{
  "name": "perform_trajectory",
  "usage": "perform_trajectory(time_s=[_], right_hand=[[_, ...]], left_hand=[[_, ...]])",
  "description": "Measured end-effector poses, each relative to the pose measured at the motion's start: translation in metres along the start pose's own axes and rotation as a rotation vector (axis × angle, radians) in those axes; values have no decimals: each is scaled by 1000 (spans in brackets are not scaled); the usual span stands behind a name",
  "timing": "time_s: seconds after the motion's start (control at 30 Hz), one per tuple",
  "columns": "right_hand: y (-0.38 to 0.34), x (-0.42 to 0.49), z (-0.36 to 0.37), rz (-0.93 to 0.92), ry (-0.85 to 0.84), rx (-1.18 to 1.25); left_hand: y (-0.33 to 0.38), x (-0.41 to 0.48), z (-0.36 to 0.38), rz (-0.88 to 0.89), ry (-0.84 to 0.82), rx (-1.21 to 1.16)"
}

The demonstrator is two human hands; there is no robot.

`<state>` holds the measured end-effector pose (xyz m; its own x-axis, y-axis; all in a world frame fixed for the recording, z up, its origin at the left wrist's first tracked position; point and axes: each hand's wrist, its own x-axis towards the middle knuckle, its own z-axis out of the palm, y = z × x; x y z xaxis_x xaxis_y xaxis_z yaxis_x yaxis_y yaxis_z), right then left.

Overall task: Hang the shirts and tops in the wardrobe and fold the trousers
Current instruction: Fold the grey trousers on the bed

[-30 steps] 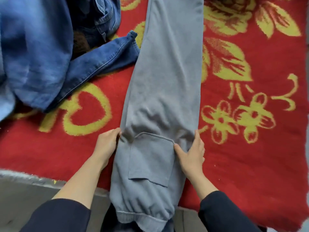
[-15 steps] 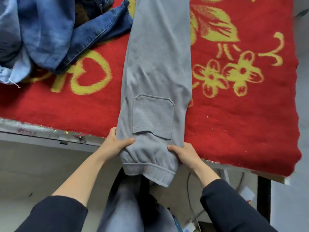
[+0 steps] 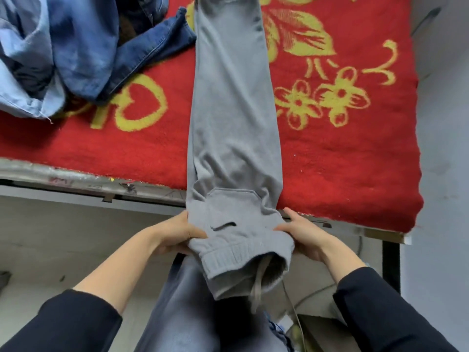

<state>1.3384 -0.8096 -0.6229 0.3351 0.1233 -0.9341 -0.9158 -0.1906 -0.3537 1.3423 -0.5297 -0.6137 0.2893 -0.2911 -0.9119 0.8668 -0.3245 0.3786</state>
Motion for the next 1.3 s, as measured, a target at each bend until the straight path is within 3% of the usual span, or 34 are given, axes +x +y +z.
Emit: perform_trajectory(time_s=[0.07,0.17,0.27,0.43,0.57,0.93,1.1,1.2,1.3], right_hand=[[-39,0,-6,-120,8,118],[-105,3,-12,-203,-14,332],[-166,19,-17,-282,83,569],[-260,68,-23,-326,229,677],[-327,102,-31,-361,228,695],[-457,182,-39,-408,311,621],[-496,209,-45,-454,278,542],[-493,226,-44,-527,253,420],[-464,237,-42,-632,346,141]], left_hand=[[31,-4,-14,101,91,-140],[91,-11,-32,176,95,-315],[148,5,-56,241,161,-445],[246,59,-111,213,345,-573],[302,95,-146,256,344,-647],[404,176,-222,397,314,-838],[440,190,-237,522,225,-905],[440,197,-235,604,171,-760],[420,207,-226,662,272,-461]])
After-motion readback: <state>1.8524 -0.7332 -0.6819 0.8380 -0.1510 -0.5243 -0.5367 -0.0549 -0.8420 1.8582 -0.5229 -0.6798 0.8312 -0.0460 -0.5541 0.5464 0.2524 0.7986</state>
